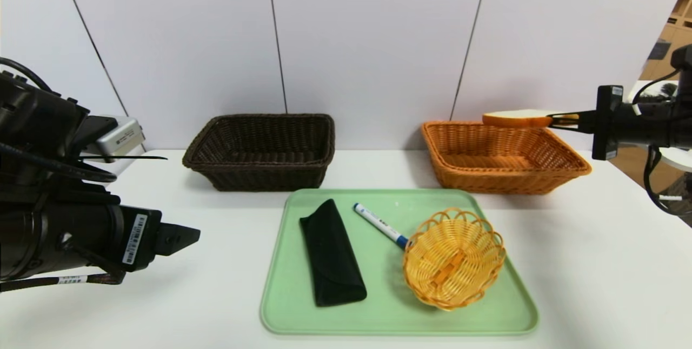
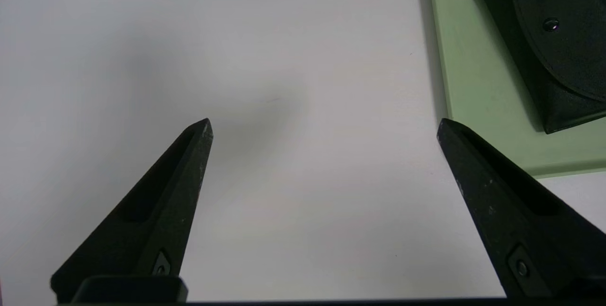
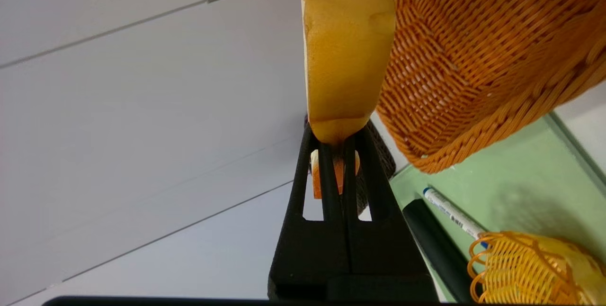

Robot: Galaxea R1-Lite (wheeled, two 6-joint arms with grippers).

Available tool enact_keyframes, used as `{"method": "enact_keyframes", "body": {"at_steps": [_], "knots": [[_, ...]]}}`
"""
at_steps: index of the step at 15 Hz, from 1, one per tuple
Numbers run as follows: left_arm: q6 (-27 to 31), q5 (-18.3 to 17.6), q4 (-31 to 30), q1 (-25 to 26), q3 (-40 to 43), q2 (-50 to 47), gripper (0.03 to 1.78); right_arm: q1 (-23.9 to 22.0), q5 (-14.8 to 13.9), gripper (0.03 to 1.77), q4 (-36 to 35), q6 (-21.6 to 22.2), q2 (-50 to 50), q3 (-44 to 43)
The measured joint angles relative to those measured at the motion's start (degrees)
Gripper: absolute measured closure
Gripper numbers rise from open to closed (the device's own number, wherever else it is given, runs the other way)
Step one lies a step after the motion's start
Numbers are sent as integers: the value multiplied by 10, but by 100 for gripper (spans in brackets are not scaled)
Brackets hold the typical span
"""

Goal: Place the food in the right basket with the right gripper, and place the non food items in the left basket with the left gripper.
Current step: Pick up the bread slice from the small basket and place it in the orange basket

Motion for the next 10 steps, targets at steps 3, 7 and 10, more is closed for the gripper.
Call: {"method": "enact_keyframes", "body": {"at_steps": [3,7,10], "knots": [[0,-1,0,0,0,1,12,7,0,175,-4,0,28,-8],[0,-1,-1,-1,0,5,12,10,1,126,-4,6,43,-13],[0,-1,-1,-1,0,5,12,9,3,88,-3,6,44,-15]]}}
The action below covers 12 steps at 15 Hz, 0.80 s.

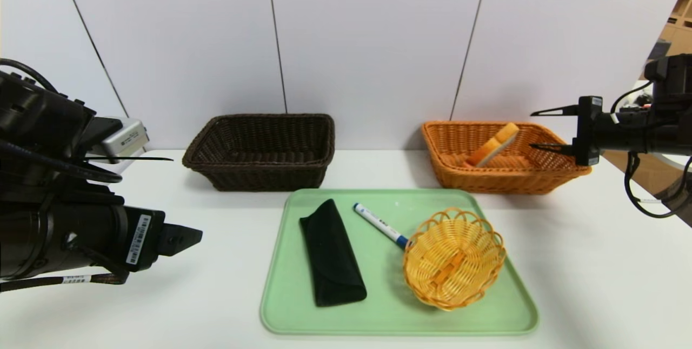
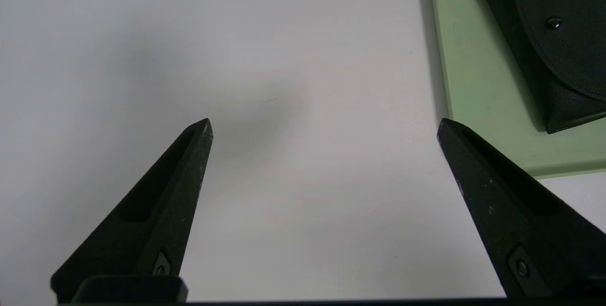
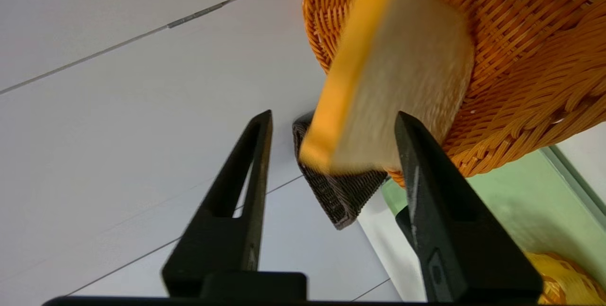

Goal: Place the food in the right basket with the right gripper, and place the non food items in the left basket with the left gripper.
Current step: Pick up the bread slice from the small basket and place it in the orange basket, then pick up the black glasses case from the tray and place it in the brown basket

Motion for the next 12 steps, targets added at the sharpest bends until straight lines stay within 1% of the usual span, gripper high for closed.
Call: {"method": "enact_keyframes", "body": {"at_steps": [2,5,7,10,11,12], "knots": [[-1,0,0,0,0,0,12,0,0,70,0,0,-1,0],[-2,0,0,0,1,-1,12,2,6,50,1,-1,-21,-2],[-3,1,-1,0,6,-2,12,4,19,41,10,-3,-48,-20],[-7,1,-1,0,8,-3,12,4,25,31,45,-11,-100,-58],[-7,2,0,1,8,-5,12,5,31,28,61,-20,-121,-75],[-7,3,0,1,8,-8,12,7,38,26,84,-39,-143,-91]]}}
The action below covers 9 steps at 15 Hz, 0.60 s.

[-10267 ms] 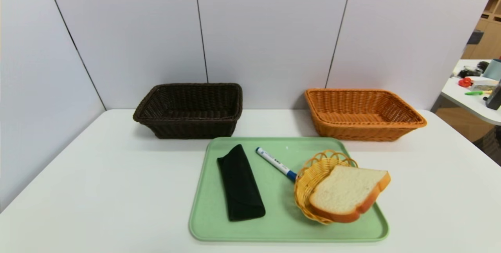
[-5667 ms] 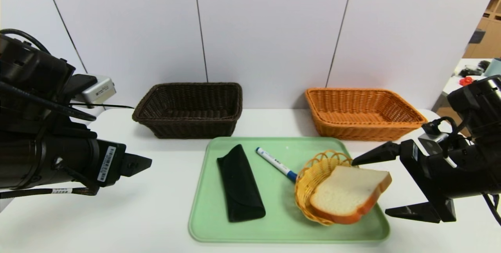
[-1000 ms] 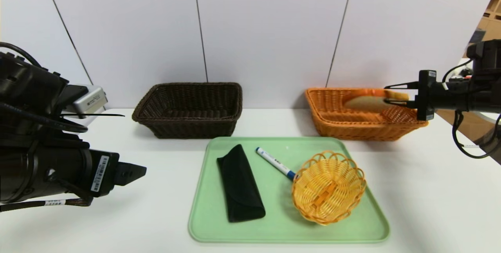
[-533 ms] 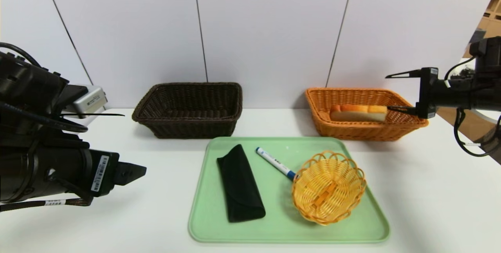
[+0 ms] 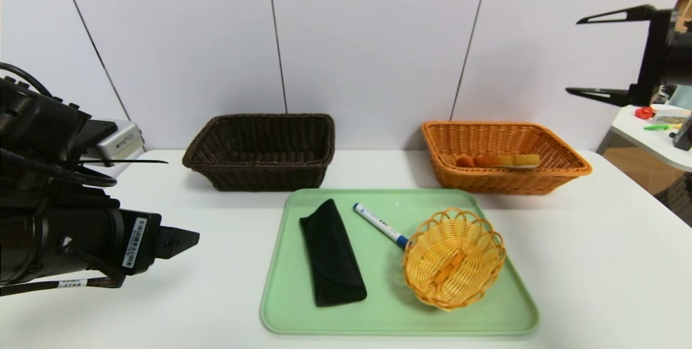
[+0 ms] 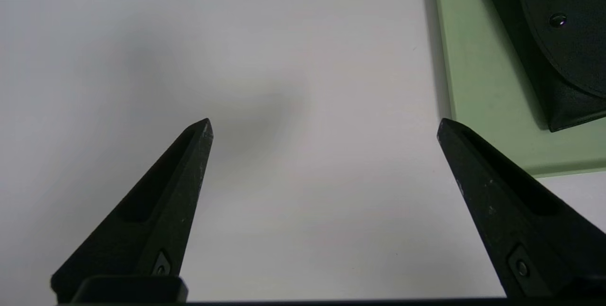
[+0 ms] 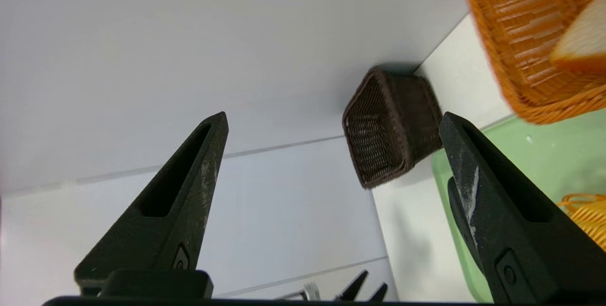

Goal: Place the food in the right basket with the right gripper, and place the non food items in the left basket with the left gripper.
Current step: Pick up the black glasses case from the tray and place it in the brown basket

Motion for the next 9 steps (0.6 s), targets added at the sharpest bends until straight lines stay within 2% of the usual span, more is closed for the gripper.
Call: {"method": "enact_keyframes", "body": {"at_steps": [2,4,5,7,9], "knots": [[0,1,3,0,1,-8,12,9,7,22,66,-87,-48,-28],[0,1,2,0,4,-15,12,22,0,19,150,-215,-91,-44],[0,1,1,0,5,-17,12,28,-12,18,194,-287,-111,-48],[0,1,0,0,5,-18,12,38,-60,16,283,-448,-148,-51],[1,1,0,0,3,-17,12,45,-138,14,347,-605,-178,-42]]}}
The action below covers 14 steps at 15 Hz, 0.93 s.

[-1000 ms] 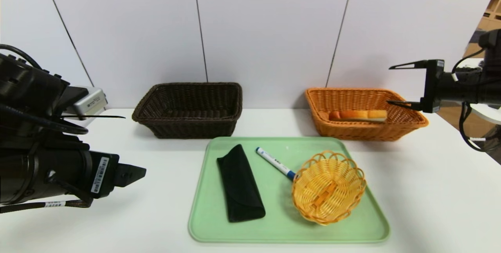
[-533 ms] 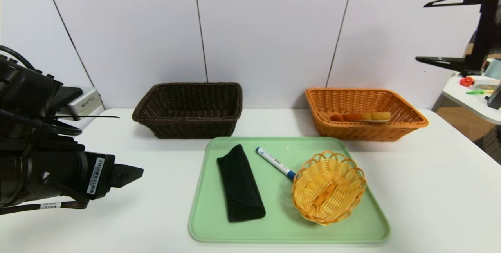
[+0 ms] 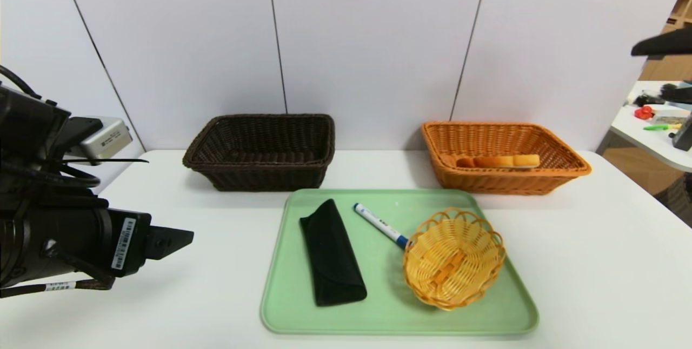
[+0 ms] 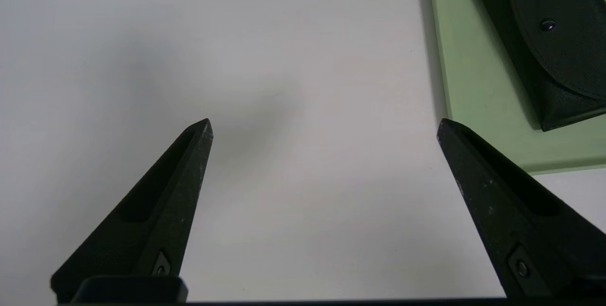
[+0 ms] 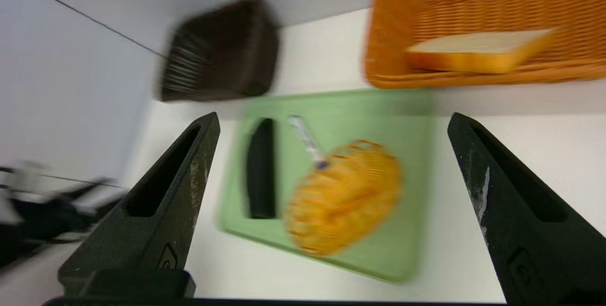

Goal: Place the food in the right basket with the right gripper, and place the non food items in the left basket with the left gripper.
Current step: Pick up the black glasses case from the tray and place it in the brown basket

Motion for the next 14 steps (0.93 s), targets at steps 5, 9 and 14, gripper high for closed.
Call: {"method": "enact_keyframes", "body": {"at_steps": [5,9,14], "knots": [[1,1,1,0,2,-2,12,65,-163,12,23,-228,-59,68],[1,2,0,0,5,-8,12,68,-261,11,21,-295,-83,109],[2,19,-1,-1,-3,-4,12,70,-311,11,22,-294,-107,153]]}}
